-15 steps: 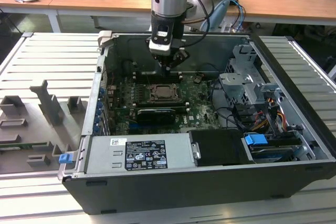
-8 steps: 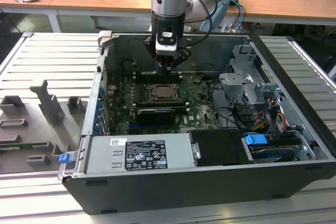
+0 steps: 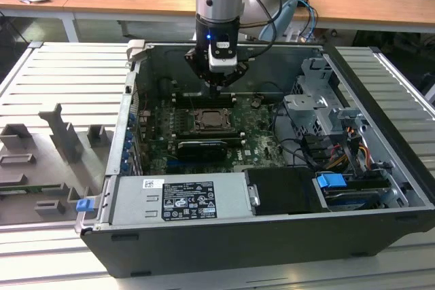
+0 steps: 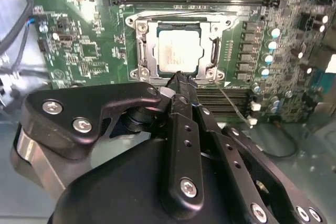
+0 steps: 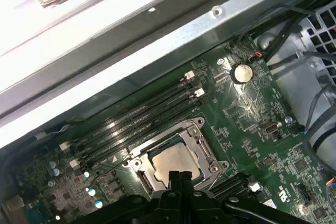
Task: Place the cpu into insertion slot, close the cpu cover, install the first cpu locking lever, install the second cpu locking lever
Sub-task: 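Install the first cpu locking lever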
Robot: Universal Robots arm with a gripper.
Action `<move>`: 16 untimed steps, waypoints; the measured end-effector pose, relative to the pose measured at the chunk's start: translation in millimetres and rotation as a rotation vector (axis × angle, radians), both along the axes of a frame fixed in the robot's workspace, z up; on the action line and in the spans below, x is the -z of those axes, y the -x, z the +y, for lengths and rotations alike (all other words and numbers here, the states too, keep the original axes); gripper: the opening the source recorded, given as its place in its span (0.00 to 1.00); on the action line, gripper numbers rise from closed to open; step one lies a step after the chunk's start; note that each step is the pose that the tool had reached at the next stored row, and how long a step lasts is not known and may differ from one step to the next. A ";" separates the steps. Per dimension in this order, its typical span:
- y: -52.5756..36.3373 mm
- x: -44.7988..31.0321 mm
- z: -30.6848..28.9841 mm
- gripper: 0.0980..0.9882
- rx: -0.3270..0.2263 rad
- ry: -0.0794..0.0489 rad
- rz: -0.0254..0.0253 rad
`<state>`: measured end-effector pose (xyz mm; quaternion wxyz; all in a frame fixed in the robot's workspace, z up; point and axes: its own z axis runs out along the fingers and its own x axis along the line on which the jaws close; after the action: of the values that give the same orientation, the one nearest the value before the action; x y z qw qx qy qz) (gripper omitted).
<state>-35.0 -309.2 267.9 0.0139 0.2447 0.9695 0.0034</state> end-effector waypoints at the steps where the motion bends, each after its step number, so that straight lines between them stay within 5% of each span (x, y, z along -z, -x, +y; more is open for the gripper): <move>1: 0.0 0.0 0.0 0.01 -0.023 0.000 0.0000; 6: 0.0 0.3 0.0 0.01 -0.129 0.000 0.0000; 16: -0.1 1.1 0.0 0.01 -0.436 0.000 0.0000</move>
<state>-34.9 -309.2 266.8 0.0129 0.0291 0.9995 0.0063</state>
